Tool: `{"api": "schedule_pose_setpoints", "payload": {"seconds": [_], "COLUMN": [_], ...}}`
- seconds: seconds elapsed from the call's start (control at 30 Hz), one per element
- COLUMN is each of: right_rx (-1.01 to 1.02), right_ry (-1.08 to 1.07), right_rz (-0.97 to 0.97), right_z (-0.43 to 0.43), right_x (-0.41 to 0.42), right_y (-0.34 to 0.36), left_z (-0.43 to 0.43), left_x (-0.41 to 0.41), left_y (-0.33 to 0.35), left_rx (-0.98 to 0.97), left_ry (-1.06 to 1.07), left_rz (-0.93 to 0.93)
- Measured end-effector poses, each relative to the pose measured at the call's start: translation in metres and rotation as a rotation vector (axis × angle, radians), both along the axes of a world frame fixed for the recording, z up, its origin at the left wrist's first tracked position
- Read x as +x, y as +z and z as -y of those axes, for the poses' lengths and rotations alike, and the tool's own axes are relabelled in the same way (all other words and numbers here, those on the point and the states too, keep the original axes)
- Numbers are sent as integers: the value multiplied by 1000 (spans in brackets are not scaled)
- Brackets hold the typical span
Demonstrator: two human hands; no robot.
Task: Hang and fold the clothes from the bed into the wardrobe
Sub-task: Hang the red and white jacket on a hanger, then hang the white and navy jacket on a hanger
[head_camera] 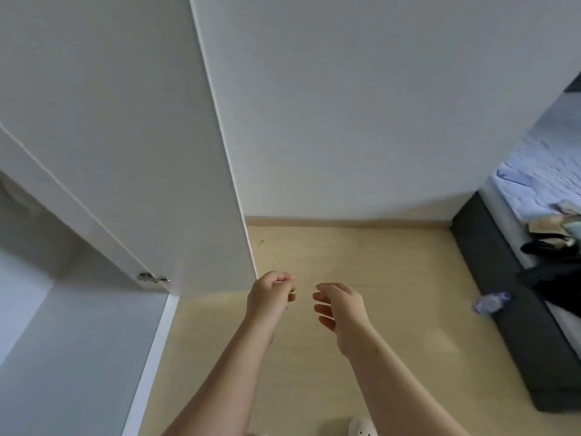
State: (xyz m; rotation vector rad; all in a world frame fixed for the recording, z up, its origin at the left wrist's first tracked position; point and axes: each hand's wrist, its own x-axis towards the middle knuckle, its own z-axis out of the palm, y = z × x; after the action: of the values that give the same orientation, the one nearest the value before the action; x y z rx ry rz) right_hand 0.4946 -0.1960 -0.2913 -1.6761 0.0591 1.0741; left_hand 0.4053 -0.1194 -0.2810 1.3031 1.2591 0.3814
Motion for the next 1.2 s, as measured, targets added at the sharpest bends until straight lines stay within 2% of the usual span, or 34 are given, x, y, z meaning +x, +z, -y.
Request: {"api": "schedule_pose_setpoints", "payload": {"seconds": [0.23,0.7,0.93,1.2], "right_rx": [29,65,84,36], "right_ry": [-287,-713,-947,-1113], "right_rz": [-25,16,-2,-21], "right_z": [125,372,455,512], "right_x": [96,291,359,496], "right_y": [0,8,-5,-16], "left_z": [105,328,409,465], "left_x": [123,357,457,621], "left_y": [1,5,-5,-20], "left_rx": [-9,-47,-79,-64], "left_ry": [-280,-635,-884,-1070], "left_rz": [-1,30,9,10]}}
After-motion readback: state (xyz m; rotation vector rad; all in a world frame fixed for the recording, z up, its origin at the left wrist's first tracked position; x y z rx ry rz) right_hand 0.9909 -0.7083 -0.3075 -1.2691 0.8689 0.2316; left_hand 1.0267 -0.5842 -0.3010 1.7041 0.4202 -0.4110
